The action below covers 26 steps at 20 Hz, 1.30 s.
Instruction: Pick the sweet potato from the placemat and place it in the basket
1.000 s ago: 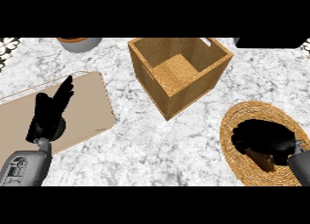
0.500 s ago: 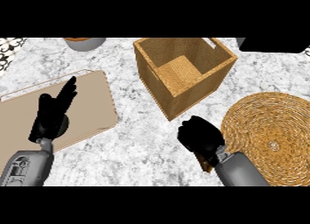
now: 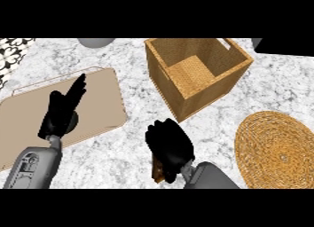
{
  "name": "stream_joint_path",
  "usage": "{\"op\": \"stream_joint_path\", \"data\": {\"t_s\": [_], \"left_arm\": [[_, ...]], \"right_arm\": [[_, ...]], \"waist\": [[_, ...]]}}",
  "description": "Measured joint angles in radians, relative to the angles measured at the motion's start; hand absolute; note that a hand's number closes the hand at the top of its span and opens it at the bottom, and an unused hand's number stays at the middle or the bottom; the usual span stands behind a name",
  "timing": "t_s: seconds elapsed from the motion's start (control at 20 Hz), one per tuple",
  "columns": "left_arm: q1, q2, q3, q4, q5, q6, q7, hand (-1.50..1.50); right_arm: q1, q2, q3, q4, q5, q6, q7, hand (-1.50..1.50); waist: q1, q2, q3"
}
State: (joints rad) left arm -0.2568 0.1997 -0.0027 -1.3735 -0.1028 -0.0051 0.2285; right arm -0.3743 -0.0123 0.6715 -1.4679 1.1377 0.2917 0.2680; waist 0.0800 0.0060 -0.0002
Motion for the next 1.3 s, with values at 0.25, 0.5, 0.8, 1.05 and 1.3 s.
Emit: {"op": "stream_joint_path", "data": {"t_s": [0.25, 0.5, 0.8, 1.05, 1.3], "left_arm": [[-0.018, -0.005, -0.008, 0.007, -0.004, -0.005, 0.008, 0.0], [-0.026, -0.01, -0.006, 0.027, -0.007, 0.001, 0.013, 0.0], [-0.039, -0.011, 0.002, 0.041, -0.011, 0.009, 0.02, 0.0], [-0.031, -0.003, 0.008, 0.035, -0.01, 0.005, 0.013, 0.0], [-0.019, 0.01, 0.021, 0.029, -0.006, 0.0, 0.011, 0.0]], "right_arm": [[-0.054, 0.009, 0.062, -0.113, -0.242, -0.139, 0.19, 1.5], [-0.186, 0.011, 0.091, -0.246, -0.414, -0.297, 0.402, 1.5], [-0.507, 0.011, 0.059, -0.287, -0.547, -0.403, 0.689, 1.5], [-0.799, 0.008, -0.035, -0.175, -0.655, -0.446, 0.781, 1.5], [-1.037, 0.007, -0.144, 0.011, -0.708, -0.455, 0.805, 1.5]], "waist": [[0.008, 0.0, 0.001], [0.001, -0.006, -0.001], [-0.011, -0.012, -0.003], [-0.015, -0.012, -0.004], [-0.026, -0.01, -0.004]]}}
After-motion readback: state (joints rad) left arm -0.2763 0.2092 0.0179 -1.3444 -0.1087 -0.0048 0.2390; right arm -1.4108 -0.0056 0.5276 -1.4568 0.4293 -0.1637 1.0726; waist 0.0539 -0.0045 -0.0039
